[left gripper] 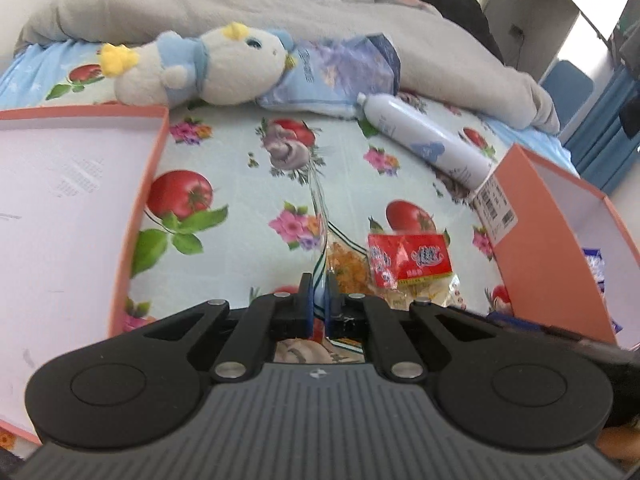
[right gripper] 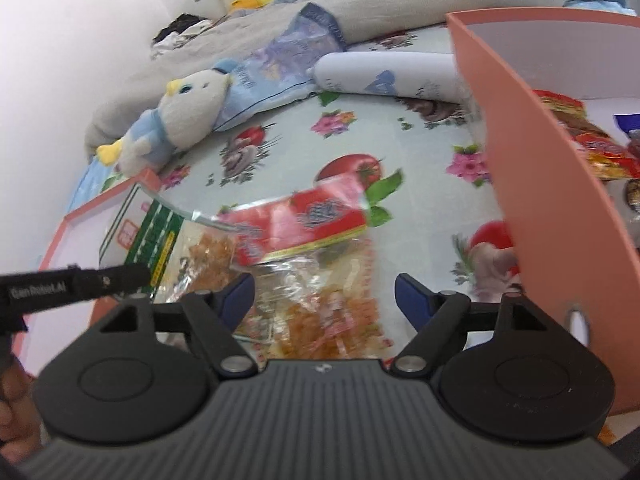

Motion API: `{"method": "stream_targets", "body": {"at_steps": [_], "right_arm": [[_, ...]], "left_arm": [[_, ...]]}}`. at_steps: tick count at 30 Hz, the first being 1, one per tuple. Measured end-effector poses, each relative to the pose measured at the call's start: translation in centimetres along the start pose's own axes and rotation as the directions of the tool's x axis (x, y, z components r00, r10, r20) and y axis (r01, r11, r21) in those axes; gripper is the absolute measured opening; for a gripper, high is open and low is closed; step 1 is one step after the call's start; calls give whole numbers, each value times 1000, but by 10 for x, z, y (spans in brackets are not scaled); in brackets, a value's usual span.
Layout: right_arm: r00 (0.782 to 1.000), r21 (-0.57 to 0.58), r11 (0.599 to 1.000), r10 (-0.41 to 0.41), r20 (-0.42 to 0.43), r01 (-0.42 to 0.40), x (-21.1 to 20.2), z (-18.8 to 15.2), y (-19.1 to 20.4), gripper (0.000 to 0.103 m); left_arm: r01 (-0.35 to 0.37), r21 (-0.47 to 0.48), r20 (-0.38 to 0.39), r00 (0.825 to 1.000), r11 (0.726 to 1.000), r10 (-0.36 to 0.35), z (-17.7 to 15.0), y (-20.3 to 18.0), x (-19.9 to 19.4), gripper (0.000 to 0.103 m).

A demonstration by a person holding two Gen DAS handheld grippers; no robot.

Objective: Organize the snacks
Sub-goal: 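Lift the green strip packet with the left tool while the right tool lifts the red-labelled packet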

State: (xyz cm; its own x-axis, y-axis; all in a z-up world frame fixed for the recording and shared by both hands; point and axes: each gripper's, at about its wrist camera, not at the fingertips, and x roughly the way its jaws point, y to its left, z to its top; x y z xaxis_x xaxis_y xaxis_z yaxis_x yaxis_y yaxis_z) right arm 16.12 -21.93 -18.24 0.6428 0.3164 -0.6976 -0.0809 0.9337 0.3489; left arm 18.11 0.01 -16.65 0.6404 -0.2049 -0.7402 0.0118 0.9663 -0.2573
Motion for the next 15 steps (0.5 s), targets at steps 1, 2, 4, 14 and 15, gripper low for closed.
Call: {"method": "stream_targets", "body": {"at_steps": [1, 2, 4, 14, 15], "right_arm": [[1000, -12, 1000, 0, -3, 0, 2, -1, 3, 81], [1000, -32, 999, -5, -8, 5, 4, -2, 6, 82], [998, -101, 993, -64, -28, 61, 14, -6, 14, 83], [987, -280, 950, -154, -47, 135, 37, -25, 24, 81], [988, -287, 950, -146, -47, 127, 35, -25, 25, 68]], "left_arm": [[-4, -2, 11, 1000, 1000, 4, 1, 1, -4, 5], [-11, -1, 19, 1000, 1000, 11, 1, 2, -7, 5], [-13, -15, 22, 1000, 1000, 13, 4, 5, -12, 5], [-1, -20, 53, 999, 1000, 2, 7, 2, -27, 5], [0, -20, 55, 998, 1000, 1, 7, 2, -28, 5]]}}
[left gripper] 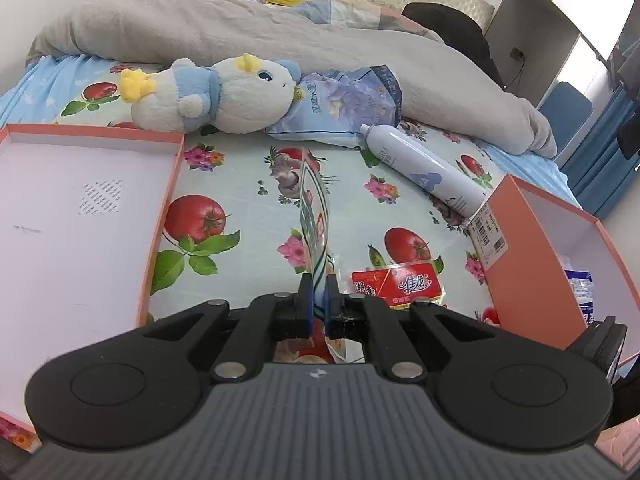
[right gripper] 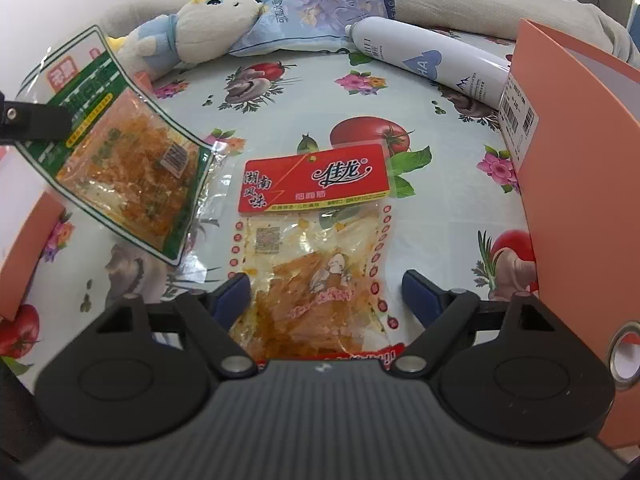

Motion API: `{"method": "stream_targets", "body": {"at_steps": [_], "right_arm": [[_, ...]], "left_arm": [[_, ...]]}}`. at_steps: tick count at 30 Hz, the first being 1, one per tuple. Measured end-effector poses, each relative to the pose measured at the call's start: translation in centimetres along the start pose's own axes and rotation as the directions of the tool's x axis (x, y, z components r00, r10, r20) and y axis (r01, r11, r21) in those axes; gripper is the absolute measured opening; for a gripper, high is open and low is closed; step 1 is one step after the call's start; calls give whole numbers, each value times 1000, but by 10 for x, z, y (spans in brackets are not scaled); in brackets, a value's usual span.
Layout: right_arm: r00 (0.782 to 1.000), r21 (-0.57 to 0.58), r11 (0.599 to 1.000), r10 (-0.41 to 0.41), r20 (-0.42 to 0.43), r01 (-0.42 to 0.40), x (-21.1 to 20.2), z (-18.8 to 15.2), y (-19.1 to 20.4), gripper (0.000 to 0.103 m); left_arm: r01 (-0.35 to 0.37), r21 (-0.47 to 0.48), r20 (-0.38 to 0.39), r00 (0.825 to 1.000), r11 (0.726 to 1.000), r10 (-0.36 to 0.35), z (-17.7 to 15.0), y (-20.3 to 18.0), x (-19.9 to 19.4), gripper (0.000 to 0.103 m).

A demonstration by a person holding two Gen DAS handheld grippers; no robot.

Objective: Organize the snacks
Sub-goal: 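Lift the green strip packet with the left tool while the right tool lifts the red-labelled packet, then carry both packets with both tools over to the pink box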

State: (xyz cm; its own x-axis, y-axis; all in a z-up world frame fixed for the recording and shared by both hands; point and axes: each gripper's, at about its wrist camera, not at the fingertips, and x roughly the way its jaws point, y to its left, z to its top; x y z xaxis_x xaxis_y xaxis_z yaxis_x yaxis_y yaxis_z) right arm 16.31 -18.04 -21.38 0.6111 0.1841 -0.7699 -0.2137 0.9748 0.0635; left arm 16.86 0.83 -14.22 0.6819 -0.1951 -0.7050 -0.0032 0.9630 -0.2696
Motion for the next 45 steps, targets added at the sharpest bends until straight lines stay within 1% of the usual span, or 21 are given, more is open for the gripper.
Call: {"method": "stream_targets", "body": {"at_steps": [1, 2, 3, 4, 5, 6, 9, 12, 15, 19, 22, 29, 33, 38, 45], "right_arm": [[1000, 3, 1000, 5, 0, -5, -2, 1, 1, 49], [1000, 14, 1000, 5, -4, -5, -3, 2, 1, 45], [1000, 16, 1000, 7, -9, -7, -4, 4, 2, 38], [1000, 12, 1000, 6, -3, -6, -7, 5, 2, 26], [1000, 19, 1000, 15, -3, -15, -9, 6, 1, 19], [1000, 33, 999, 29, -2, -29, -11, 7, -1, 15], [1000, 32, 999, 7, 13, -8, -16, 9, 0, 14], [999, 52, 998, 17, 33, -19, -27, 14, -3, 12], [999, 53, 999, 1, 54, -4, -38, 20, -6, 10], [998, 45, 999, -11, 54, 8, -50, 25, -13, 10], [998, 65, 998, -17, 56, 14, -63, 29, -22, 10], [995, 106, 994, -39, 89, 29, -100, 48, -45, 10], [993, 149, 989, -31, 116, 13, -124, 65, -60, 10], [982, 160, 986, -65, 179, 36, -157, 87, -73, 10], [953, 215, 975, -121, 279, 61, -199, 114, -99, 10]], "left_arm": [[-1, 0, 2, 1000, 1000, 1, 0, -1, -1, 5], [1, -4, 2, 1000, 1000, -1, -1, -1, -1, 5], [4, -11, 3, 1000, 1000, -4, -1, -2, -2, 5], [4, -12, 5, 1000, 1000, -4, -1, -3, -3, 5], [-1, -9, 10, 1000, 1000, 1, -1, -4, -5, 5], [-5, -7, 16, 1000, 1000, 5, -1, -5, -6, 5], [9, -16, 22, 1000, 1000, -8, 1, -8, -10, 5], [23, -20, 29, 999, 1000, -23, 4, -12, -13, 5], [31, -21, 40, 999, 999, -30, 7, -19, -17, 5], [36, -11, 37, 999, 999, -36, 13, -33, -23, 5], [47, 0, 45, 998, 999, -47, 18, -45, -29, 5], [107, 9, 64, 992, 994, -107, 38, -78, -44, 5], [144, 36, 77, 986, 989, -147, 54, -100, -55, 5], [191, 80, 93, 976, 978, -198, 78, -126, -66, 5], [235, 161, 104, 962, 959, -253, 109, -165, -79, 5]]}}
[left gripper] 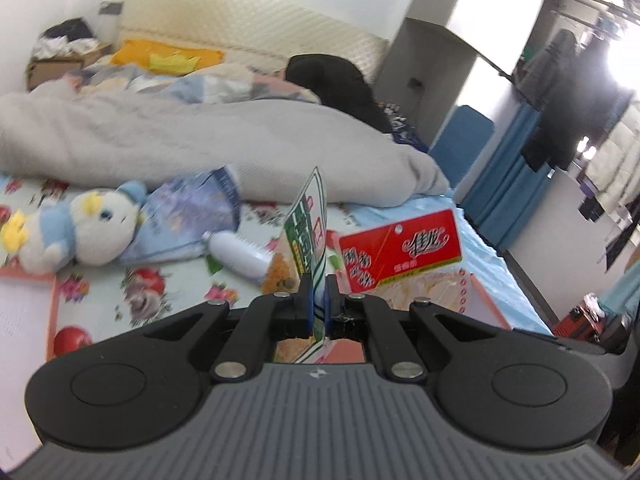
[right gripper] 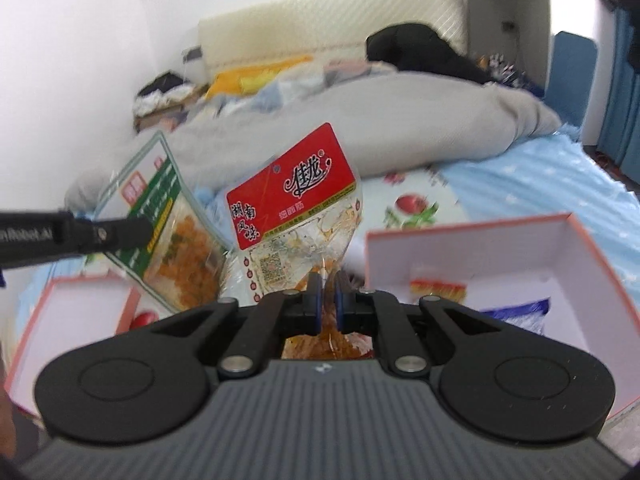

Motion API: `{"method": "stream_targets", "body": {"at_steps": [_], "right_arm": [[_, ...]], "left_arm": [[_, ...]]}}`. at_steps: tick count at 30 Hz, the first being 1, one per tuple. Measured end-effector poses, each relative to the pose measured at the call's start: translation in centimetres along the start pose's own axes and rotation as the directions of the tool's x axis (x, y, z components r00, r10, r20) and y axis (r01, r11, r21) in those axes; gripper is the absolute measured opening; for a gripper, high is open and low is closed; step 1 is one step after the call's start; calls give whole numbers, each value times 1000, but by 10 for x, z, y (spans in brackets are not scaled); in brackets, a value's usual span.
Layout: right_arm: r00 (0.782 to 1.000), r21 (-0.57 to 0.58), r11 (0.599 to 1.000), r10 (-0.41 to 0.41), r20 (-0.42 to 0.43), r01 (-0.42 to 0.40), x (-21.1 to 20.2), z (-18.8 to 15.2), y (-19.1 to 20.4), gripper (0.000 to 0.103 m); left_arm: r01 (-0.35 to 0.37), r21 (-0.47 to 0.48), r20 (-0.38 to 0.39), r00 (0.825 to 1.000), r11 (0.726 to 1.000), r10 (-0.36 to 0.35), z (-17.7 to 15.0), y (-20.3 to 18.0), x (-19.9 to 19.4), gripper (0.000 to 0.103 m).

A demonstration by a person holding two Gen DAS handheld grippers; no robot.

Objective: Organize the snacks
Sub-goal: 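Carry both packets with both tools over to the pink box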

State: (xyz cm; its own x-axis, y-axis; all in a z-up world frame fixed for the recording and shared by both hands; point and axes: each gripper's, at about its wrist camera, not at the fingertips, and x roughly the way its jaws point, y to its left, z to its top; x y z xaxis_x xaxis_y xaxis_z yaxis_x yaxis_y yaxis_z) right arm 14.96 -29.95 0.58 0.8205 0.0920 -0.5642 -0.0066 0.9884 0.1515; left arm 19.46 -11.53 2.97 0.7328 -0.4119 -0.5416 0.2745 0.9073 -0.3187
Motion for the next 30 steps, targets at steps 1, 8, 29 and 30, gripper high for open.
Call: {"method": "stream_targets", "body": {"at_steps": [1, 8, 29, 30], "right_arm": [[1000, 4, 1000, -5, 14, 4, -3, 5, -3, 9], [992, 26, 998, -66, 107, 64, -25, 32, -32, 9], [976, 133, 969, -198, -92, 209, 20, -11, -130, 10], [973, 128, 968, -200, -112, 214, 25, -14, -131, 10]], "left_arm": [[10, 12, 4, 1000, 1000, -10, 6, -6, 1, 5], [81, 78, 32, 996, 994, -84, 35, -52, 8, 5], [182, 211, -232, 964, 960, -132, -6, -158, 144, 5], [183, 214, -256, 959, 959, -126, -9, -158, 153, 5]]}}
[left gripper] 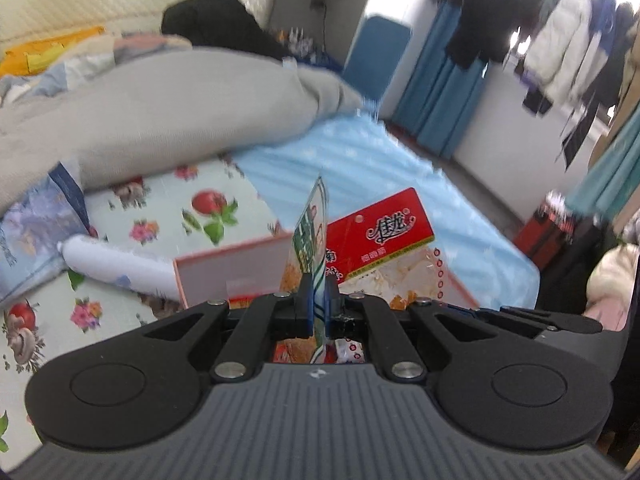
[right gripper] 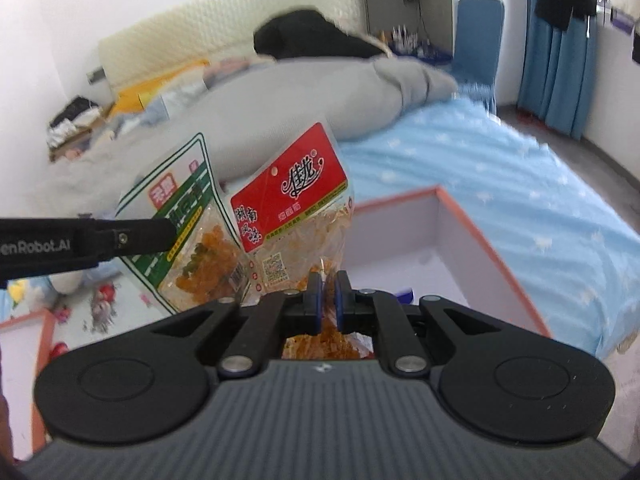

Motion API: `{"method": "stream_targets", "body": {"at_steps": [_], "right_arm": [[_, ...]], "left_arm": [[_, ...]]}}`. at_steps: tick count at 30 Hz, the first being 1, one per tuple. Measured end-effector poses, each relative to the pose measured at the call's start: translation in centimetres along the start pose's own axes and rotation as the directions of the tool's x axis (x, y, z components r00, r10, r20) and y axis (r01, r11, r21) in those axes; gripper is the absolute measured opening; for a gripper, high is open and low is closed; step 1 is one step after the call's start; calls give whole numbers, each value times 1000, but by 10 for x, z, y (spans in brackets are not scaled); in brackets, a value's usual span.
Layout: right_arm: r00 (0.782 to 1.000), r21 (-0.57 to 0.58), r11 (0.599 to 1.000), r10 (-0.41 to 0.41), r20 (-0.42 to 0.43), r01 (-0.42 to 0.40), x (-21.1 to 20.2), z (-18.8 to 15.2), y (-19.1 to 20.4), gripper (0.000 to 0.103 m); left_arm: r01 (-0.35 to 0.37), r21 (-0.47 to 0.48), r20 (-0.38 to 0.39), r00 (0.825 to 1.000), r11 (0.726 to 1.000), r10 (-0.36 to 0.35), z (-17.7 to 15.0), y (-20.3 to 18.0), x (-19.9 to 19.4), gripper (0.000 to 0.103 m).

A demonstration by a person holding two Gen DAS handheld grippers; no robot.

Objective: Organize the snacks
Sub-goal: 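Carry both packets with both tools over to the pink box, then open the left tool over the box while the right tool releases its packet inside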

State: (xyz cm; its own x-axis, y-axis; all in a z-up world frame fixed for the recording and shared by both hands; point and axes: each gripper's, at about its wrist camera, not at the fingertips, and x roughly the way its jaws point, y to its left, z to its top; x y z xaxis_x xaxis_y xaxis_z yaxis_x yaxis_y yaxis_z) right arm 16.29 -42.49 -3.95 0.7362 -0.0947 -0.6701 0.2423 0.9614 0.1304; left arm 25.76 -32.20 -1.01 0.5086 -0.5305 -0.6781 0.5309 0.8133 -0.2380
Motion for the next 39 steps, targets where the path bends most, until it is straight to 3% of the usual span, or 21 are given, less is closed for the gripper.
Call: {"method": "stream_targets", "body": {"at_steps": [4, 13, 15, 16, 17, 19, 20, 28, 39], "right_arm": [[998, -2, 1000, -8, -62, 8, 17, -11, -4, 11], [996, 32, 999, -2, -91, 5, 21, -17, -8, 14], [996, 33, 999, 7, -86, -4, 20, -14, -8, 14], [996, 32, 999, 6, -84, -3, 19, -13, -8, 16], [997, 33, 999, 6, -81, -3, 18, -12, -8, 19], [998, 44, 999, 22, -58, -19, 12, -8, -9, 53], [999, 40, 999, 23, -42, -22, 7, -6, -8, 57], [996, 3, 999, 37, 87, -38, -53, 14, 2, 57], [969, -19, 999, 40, 243, -37, -136, 10, 19, 57]], "left_arm": [[-12, -4, -82, 997, 1000, 12, -7, 7, 29, 6], [-5, -10, -114, 994, 1000, 4, -7, 20, 35, 9], [5, -3, -119, 993, 1000, -5, -6, 19, 30, 20], [-2, 1, -119, 993, 1000, 2, -5, 20, 28, 29], [-12, 1, -119, 993, 1000, 12, -4, 21, 27, 46], [-48, -3, -111, 993, 999, 47, -2, 21, 19, 66], [-45, 0, -90, 995, 999, 45, -2, 22, 12, 66], [-2, 31, 38, 999, 1000, 1, 8, 13, -60, 66], [-36, 88, 233, 972, 995, 15, -8, -7, -162, 66]]}}
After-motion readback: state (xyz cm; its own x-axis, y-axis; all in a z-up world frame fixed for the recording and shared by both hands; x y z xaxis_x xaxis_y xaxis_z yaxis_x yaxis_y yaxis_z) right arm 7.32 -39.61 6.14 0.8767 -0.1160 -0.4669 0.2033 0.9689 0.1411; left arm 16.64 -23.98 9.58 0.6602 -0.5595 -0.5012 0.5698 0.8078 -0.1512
